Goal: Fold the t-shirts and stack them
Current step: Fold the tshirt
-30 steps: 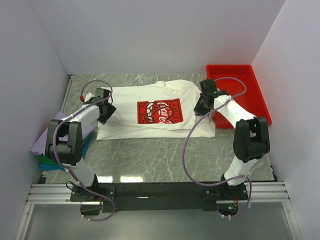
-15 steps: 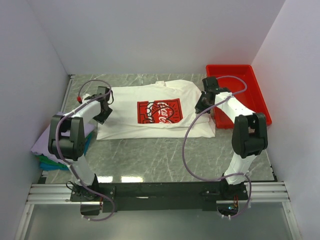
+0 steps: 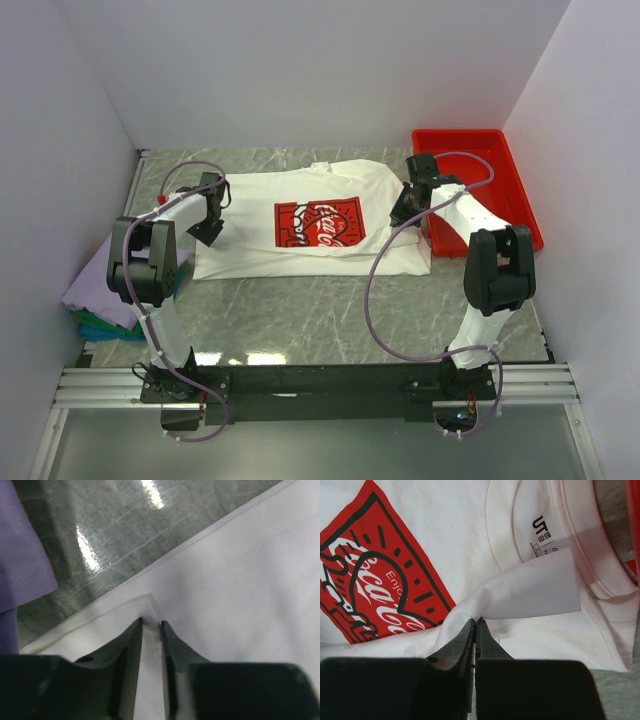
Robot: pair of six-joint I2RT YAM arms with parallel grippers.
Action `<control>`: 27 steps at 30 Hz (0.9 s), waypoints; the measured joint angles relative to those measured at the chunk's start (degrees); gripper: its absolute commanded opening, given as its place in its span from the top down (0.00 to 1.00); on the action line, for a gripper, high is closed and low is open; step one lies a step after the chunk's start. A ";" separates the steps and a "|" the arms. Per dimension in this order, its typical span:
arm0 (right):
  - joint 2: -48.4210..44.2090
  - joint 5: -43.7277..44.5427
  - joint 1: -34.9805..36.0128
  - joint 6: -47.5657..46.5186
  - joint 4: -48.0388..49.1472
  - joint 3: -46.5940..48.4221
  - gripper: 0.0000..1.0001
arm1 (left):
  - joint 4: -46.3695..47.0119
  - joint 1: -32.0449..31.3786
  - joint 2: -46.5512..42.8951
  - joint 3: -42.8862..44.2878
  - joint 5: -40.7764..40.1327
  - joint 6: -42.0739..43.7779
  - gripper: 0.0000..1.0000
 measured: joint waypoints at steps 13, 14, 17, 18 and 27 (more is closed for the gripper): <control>1.07 -1.57 -1.22 0.02 0.20 0.42 1.00 | -1.25 0.24 -0.35 0.00 -0.46 -0.76 0.99; 1.40 -1.92 -1.40 0.02 0.33 0.50 1.00 | -1.38 0.31 -0.66 0.00 -0.48 -0.79 0.99; 1.81 -2.49 -2.01 0.04 0.48 0.63 1.00 | -1.95 0.68 -2.08 0.00 -0.68 -0.76 0.99; 1.84 -2.73 -2.29 0.04 0.46 0.63 1.00 | -2.05 0.85 -2.71 0.00 -0.74 -0.76 0.99; 1.92 -3.58 -3.37 0.04 0.44 3.10 1.00 | -2.34 1.44 -4.72 0.00 -0.94 -0.61 0.99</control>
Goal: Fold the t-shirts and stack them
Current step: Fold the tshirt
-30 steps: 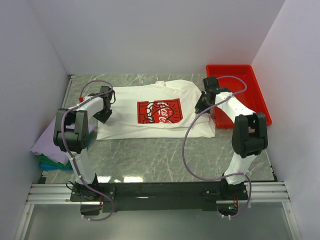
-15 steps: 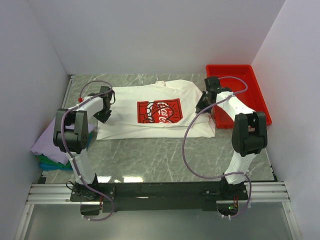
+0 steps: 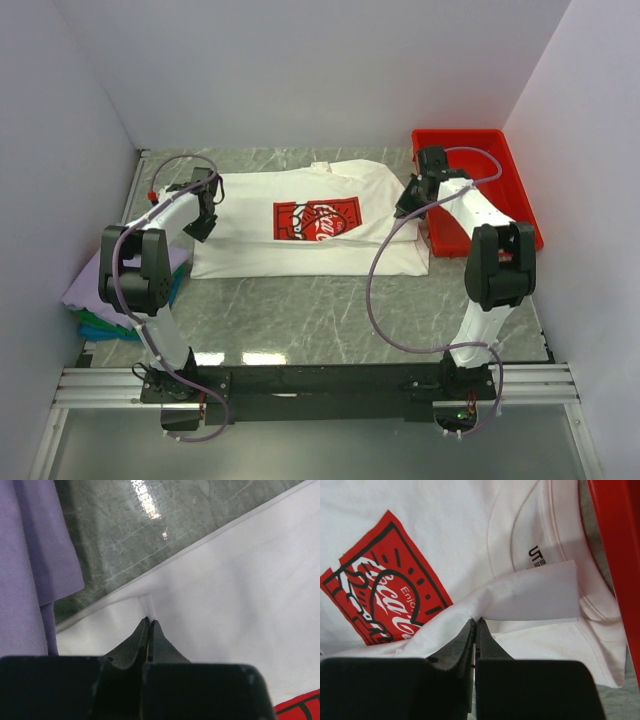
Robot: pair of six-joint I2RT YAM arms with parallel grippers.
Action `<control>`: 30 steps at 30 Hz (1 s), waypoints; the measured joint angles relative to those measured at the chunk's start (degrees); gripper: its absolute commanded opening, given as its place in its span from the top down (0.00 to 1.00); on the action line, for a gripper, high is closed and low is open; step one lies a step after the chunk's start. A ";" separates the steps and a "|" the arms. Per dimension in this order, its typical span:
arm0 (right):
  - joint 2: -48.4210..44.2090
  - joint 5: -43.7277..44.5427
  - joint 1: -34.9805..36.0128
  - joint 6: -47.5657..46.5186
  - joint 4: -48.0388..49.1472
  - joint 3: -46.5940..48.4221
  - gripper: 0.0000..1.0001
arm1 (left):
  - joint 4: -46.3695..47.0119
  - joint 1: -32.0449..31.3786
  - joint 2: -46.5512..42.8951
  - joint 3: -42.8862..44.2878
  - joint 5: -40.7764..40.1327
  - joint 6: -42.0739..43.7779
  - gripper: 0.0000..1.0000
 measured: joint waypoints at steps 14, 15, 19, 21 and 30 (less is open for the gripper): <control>4.68 -1.42 0.00 -0.02 0.07 4.94 1.00 | -0.04 0.66 0.00 0.00 0.04 0.96 0.99; 4.87 -1.53 0.00 -0.02 0.00 5.20 1.00 | -0.04 0.70 0.00 0.00 0.07 1.09 0.99; 5.27 -1.97 0.00 -0.04 -0.48 7.43 1.00 | -0.02 0.72 0.00 0.00 0.09 1.22 0.99; 5.33 -2.34 0.02 -0.04 -0.50 8.76 1.00 | -0.02 0.74 0.00 0.00 0.09 1.29 0.99; 7.39 -2.84 0.28 -0.55 -1.22 13.88 1.00 | -0.04 0.76 0.04 0.13 0.09 1.38 0.99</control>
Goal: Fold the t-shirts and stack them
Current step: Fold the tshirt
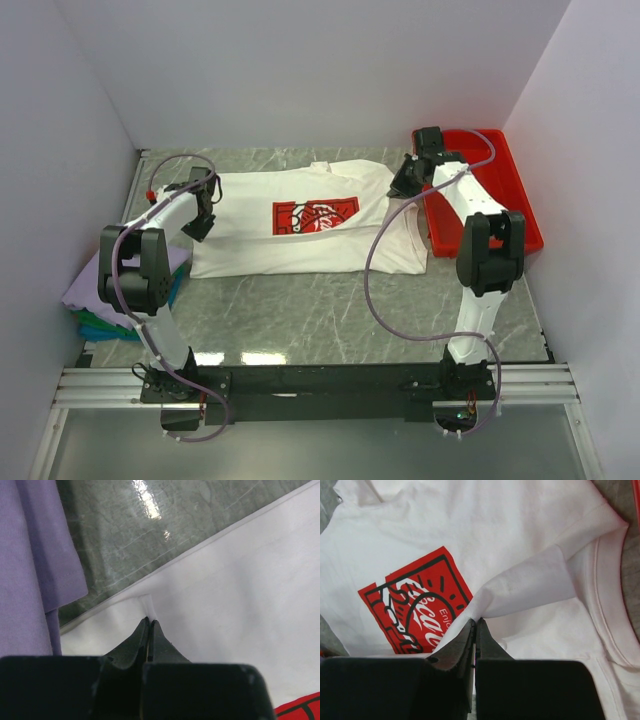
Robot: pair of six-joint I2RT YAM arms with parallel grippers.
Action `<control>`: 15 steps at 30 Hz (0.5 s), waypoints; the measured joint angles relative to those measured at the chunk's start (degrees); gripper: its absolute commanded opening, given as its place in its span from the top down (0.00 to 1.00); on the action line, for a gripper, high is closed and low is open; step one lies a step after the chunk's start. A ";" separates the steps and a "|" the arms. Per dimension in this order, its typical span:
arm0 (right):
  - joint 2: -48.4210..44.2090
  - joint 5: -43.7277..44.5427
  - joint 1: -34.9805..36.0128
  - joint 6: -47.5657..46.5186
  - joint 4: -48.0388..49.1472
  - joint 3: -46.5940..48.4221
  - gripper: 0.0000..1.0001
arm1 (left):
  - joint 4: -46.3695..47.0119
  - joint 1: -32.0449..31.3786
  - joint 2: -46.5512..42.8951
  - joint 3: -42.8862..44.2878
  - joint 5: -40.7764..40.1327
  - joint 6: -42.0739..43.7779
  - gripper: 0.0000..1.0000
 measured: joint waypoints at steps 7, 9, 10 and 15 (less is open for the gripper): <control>2.80 0.07 0.11 -0.42 -0.57 0.83 0.92 | 0.26 0.26 0.57 2.05 0.20 1.22 0.96; 2.91 0.04 0.11 -0.55 -0.52 0.83 0.79 | 0.55 0.33 0.90 2.56 0.35 1.73 0.89; 2.91 0.02 0.11 -0.66 -0.48 0.83 0.64 | 0.81 0.37 1.03 2.67 0.59 2.21 0.79; 2.91 -0.28 0.20 -1.81 0.55 0.83 0.41 | 2.34 1.05 1.40 2.75 1.66 4.96 0.46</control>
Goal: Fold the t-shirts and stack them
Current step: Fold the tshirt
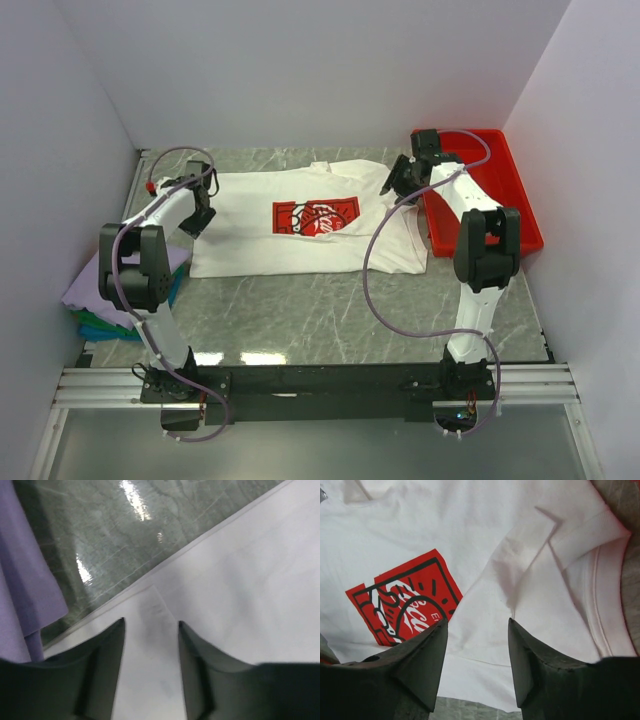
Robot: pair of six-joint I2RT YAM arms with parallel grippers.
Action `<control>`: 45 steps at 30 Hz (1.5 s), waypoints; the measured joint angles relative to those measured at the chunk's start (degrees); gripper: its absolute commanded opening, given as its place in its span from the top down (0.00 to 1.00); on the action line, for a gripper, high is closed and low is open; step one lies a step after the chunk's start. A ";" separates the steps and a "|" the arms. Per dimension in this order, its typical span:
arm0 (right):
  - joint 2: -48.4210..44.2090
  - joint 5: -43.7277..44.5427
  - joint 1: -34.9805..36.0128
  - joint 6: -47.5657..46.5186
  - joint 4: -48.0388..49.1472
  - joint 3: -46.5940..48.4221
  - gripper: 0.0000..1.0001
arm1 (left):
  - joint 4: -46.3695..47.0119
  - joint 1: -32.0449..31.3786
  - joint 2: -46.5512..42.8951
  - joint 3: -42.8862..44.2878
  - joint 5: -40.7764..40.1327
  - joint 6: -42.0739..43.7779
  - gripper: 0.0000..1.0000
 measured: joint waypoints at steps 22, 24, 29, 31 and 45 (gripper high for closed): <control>-7.19 3.21 8.13 2.03 19.15 -27.91 0.59 | 15.08 -8.00 -12.72 -18.21 10.54 3.93 0.43; -7.37 3.48 8.13 2.95 20.46 -28.72 0.61 | 15.19 -8.26 -13.09 -18.82 10.54 3.96 0.43; -7.96 4.52 8.13 4.13 22.08 -29.97 0.64 | 16.65 -9.35 -14.32 -20.17 10.51 3.96 0.43; -7.96 4.92 8.13 4.50 22.21 -29.97 0.64 | 17.29 -9.60 -14.64 -20.96 10.51 3.98 0.43; -7.23 6.73 8.48 4.33 19.58 -23.30 1.00 | 18.67 -9.70 -16.33 -24.15 10.54 4.02 0.44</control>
